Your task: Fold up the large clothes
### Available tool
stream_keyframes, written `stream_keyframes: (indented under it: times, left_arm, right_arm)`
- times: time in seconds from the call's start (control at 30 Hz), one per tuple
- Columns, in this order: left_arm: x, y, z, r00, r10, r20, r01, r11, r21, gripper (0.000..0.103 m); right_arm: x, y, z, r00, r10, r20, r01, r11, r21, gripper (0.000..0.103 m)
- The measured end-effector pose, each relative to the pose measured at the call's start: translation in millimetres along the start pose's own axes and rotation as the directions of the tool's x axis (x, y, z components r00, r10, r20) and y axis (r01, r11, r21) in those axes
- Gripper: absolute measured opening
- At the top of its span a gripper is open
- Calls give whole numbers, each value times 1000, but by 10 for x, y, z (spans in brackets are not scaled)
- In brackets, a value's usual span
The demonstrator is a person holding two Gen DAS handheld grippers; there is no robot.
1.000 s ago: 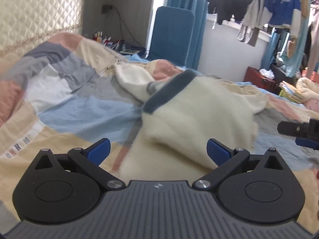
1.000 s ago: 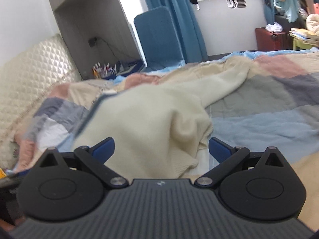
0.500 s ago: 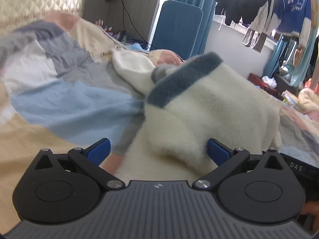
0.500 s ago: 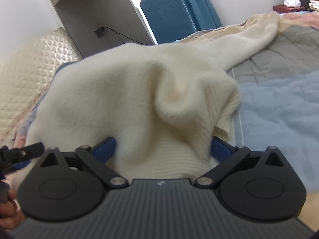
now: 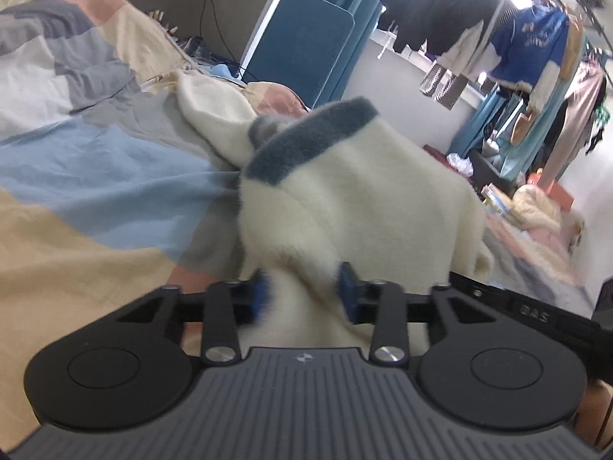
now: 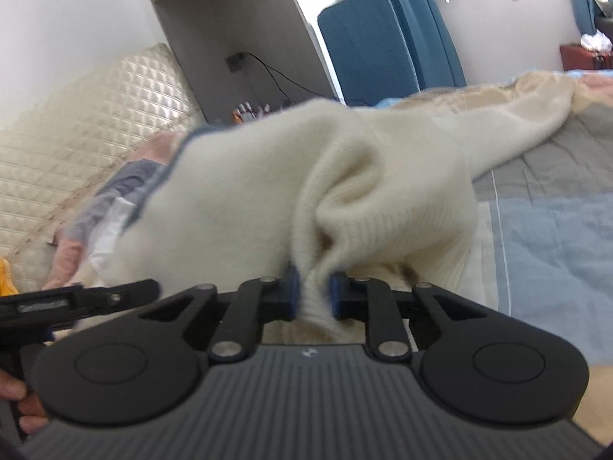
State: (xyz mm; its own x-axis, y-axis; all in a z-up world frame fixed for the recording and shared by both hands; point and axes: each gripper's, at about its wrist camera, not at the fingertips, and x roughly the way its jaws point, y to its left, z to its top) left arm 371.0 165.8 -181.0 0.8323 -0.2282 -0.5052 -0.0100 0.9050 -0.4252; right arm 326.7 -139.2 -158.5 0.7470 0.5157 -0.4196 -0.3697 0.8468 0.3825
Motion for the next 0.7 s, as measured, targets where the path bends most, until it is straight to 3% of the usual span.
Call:
stream_keyframes:
  times: [0.17, 0.33, 0.37, 0.5, 0.6, 0.7]
  left_arm:
    - [-303, 56, 40, 999, -41, -7, 40, 998, -50, 20]
    - [-705, 110, 71, 997, -78, 30, 81, 991, -104, 15]
    - [-801, 119, 74, 996, -78, 46, 83, 991, -108, 7]
    - [-1246, 176, 126, 985, -102, 140, 122, 983, -141, 7]
    - [-1503, 250, 129, 977, -66, 201, 101, 980, -171, 2]
    - [-1756, 363, 161, 958, -42, 284, 108, 969, -222, 2]
  right_arm:
    - [-322, 178, 76, 999, 29, 37, -26, 998, -64, 18]
    - [-680, 348, 58, 997, 51, 51, -46, 995, -88, 17]
    - [-752, 371, 49, 997, 66, 51, -61, 994, -86, 17]
    - [-971, 550, -29, 993, 115, 40, -111, 989, -99, 17]
    - [-1082, 657, -96, 987, 158, 20, -156, 984, -90, 17]
    - [-1160, 778, -166, 984, 177, -2, -176, 978, -108, 17]
